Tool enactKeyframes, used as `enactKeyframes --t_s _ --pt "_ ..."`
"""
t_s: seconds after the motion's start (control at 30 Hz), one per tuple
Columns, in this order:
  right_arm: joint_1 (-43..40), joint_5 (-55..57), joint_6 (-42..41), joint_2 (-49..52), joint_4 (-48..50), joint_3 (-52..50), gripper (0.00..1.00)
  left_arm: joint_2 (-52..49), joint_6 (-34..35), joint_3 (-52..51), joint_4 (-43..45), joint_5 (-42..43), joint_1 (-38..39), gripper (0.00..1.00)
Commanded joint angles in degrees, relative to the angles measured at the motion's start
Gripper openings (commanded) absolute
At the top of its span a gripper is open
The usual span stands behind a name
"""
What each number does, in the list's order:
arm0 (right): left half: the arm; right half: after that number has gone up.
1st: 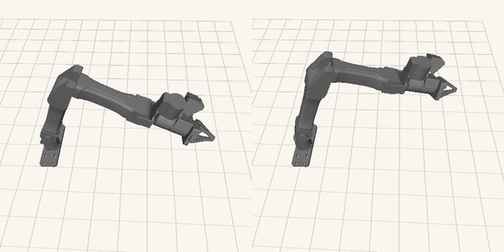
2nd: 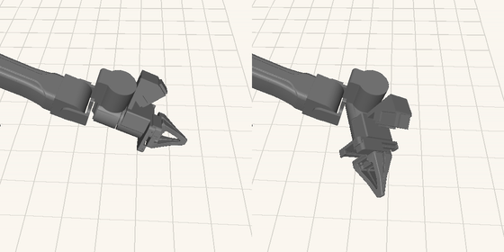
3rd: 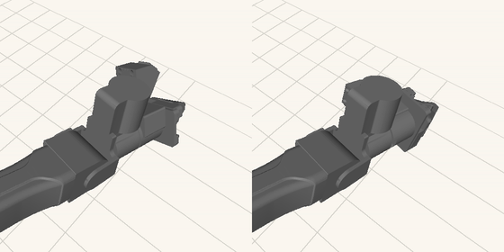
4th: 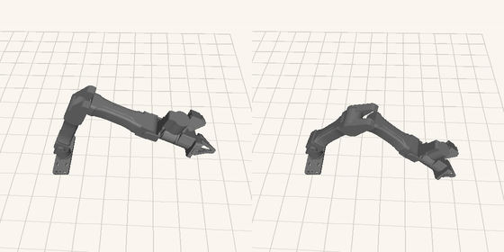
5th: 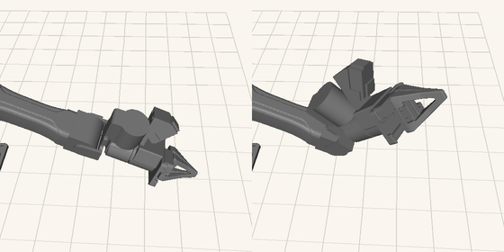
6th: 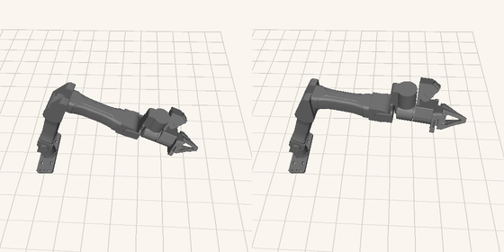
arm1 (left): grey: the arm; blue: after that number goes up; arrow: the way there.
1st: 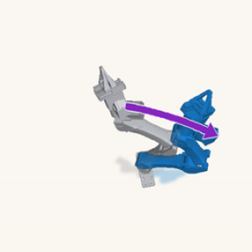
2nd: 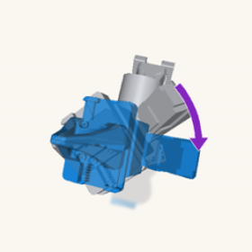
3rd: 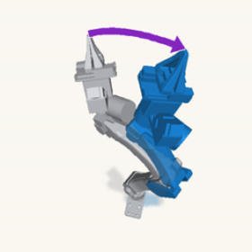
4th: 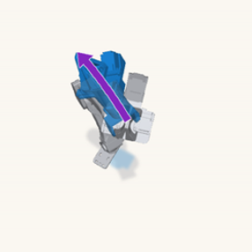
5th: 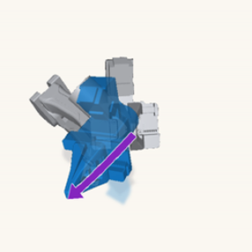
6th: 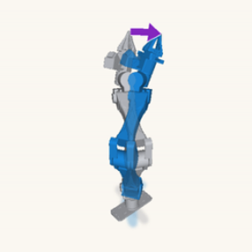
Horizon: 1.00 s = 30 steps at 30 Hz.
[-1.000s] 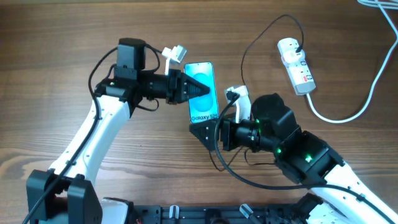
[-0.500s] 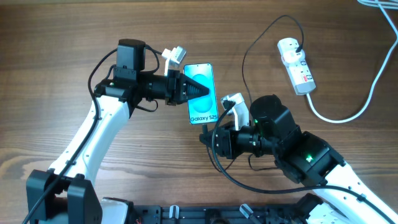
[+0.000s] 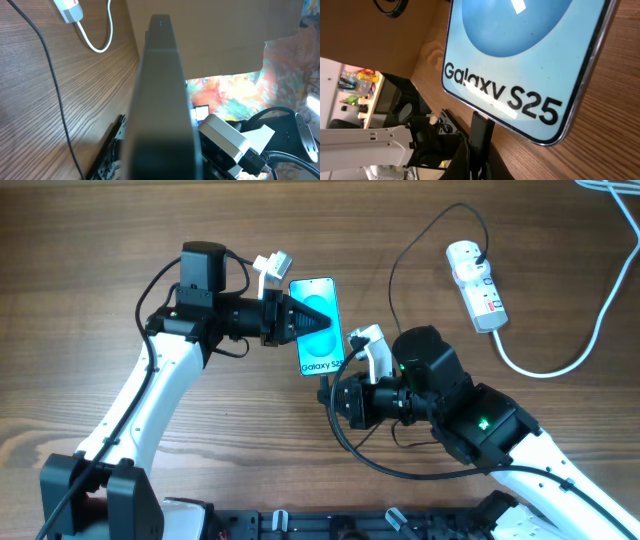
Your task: Plug charger to phone and switch on socket
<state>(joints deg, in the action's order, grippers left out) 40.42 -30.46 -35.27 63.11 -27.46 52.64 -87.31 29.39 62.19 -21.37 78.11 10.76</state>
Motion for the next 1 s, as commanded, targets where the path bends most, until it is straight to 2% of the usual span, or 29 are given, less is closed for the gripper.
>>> enactKeyframes --t_s 0.0,0.37,0.4,0.43,0.47,0.67,0.83,0.97 --pt "-0.85 0.00 0.76 0.63 1.86 1.36 0.04 1.29 -0.52 -0.37 -0.35 2.86 3.28 0.04" --pt "-1.18 0.04 0.61 -0.66 1.38 3.34 0.04 1.27 -0.52 -0.37 -0.35 2.84 3.28 0.04" --pt "-1.18 0.37 0.63 -0.66 1.20 3.34 0.10 1.29 -0.52 -0.37 -0.35 2.84 3.28 0.04" --pt "-1.18 0.35 0.66 -0.68 1.27 3.34 0.33 1.29 -0.52 -0.37 -0.35 2.82 3.28 0.04" --pt "-1.18 0.35 0.76 -0.76 1.33 3.34 0.47 1.29 -0.52 -0.37 -0.33 2.82 3.28 0.04" --pt "-1.27 1.11 0.90 -0.76 0.76 3.34 0.80 1.29 -0.70 -0.37 -0.28 1.66 3.21 0.04" --pt "-6.23 0.35 2.78 -0.76 -1.01 3.34 0.91 1.29 -0.20 -0.37 -0.42 2.45 3.23 0.04" --pt "-14.14 -8.02 5.79 -0.70 -0.94 3.34 0.98 1.27 -0.24 -0.37 -0.55 4.09 3.23 0.04"
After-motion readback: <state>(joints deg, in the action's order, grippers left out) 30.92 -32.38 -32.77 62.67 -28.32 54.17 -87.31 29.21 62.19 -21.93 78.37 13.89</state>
